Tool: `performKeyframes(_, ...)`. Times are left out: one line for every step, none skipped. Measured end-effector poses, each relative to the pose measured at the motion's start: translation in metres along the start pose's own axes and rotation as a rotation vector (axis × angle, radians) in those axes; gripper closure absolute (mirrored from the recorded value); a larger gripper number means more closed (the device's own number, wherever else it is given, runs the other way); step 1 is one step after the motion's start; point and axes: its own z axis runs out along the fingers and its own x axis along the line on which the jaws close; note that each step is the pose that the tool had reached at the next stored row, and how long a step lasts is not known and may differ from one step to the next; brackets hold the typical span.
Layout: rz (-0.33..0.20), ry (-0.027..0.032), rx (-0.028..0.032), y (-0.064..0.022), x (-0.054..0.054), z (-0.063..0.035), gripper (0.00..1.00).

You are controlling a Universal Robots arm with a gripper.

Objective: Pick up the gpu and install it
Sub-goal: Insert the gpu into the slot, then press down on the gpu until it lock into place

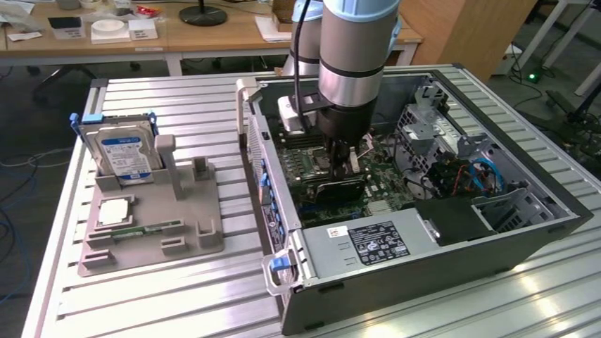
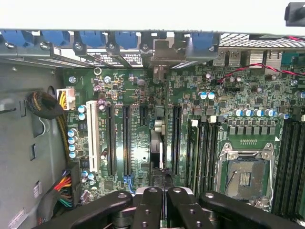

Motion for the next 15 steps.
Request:
performKeyframes(0.0,0.0,0.0,0.0,0.0,0.0,0.9)
performKeyframes(0.0,0.0,0.0,0.0,0.0,0.0,0.9)
performKeyframes(0.0,-0.0001,0.0,0.0,0.0,0.0,0.9)
performKeyframes(0.0,0.0,0.0,0.0,0.0,0.0,0.9)
performKeyframes(0.0,0.0,-0.0001,0.0,0.0,0.0,0.9)
performKeyframes(0.0,0.0,0.0,0.0,0.0,0.0,0.9)
performKeyframes(0.0,0.0,0.0,0.0,0.0,0.0,0.9)
performKeyframes(0.0,0.0,0.0,0.0,0.0,0.0,0.9)
performKeyframes(0.0,0.0,0.0,0.0003,0.0,0.0,0.9)
performKeyframes(0.0,0.0002,-0.0001,0.0017,0.0,-0.0003,0.9)
performKeyframes(0.0,0.0001,0.0,0.0039,0.0,-0.0005,0.9)
performKeyframes(0.0,0.0,0.0002,0.007,0.0,-0.0008,0.9)
performKeyframes(0.0,-0.0001,0.0006,0.011,0.0,-0.0013,0.9)
performKeyframes(0.0,-0.0001,0.0012,0.0154,0.0,-0.0018,0.9)
performKeyframes(0.0,-0.0001,0.0022,0.0176,0.0,-0.0021,0.9)
